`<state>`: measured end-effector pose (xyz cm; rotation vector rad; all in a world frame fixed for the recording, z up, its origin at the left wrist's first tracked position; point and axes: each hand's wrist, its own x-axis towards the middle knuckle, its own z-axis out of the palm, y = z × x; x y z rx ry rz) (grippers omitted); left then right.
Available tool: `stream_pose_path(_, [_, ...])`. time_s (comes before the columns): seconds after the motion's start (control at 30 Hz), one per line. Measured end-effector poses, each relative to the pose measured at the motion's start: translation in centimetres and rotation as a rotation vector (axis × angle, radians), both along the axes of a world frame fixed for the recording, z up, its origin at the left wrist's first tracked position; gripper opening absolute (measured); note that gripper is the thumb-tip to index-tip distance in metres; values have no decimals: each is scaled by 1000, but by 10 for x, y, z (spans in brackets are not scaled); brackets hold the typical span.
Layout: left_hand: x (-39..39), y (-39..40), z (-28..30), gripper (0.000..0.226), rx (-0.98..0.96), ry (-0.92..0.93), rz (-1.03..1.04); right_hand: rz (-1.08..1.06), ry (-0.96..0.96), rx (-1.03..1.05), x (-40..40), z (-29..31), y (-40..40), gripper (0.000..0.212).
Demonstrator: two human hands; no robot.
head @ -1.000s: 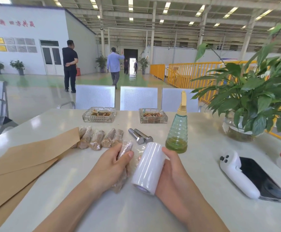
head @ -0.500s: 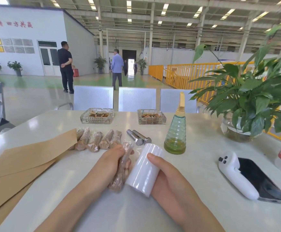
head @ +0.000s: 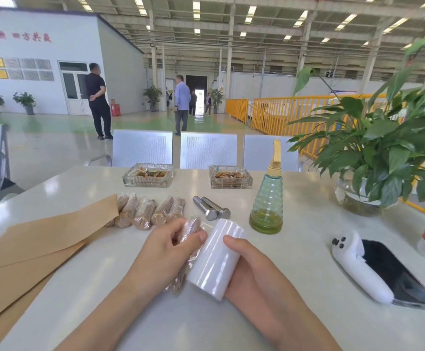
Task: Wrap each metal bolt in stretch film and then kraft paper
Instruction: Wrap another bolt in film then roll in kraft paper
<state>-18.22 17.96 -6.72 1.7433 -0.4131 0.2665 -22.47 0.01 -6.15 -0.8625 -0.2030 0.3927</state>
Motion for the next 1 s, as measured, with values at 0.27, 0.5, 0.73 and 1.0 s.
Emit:
stream_pose_path(0.27, [-5,-5,0,15,73,-21,81,-12,46,20,5,-2,5,65])
stream_pose_path(0.5, [-4,-9,-3,25,184,-119,285,-86,-69,-167,-7,0,3,39])
stream_pose_path(0.73, [7,-7,-3,32,-51,216,107,-75,-41,-126,-9,2,2,55])
stream_pose_path(1.0, [-2,14,3,20,-175,221,-248,-59,-14,-10,-6,4,-7,51])
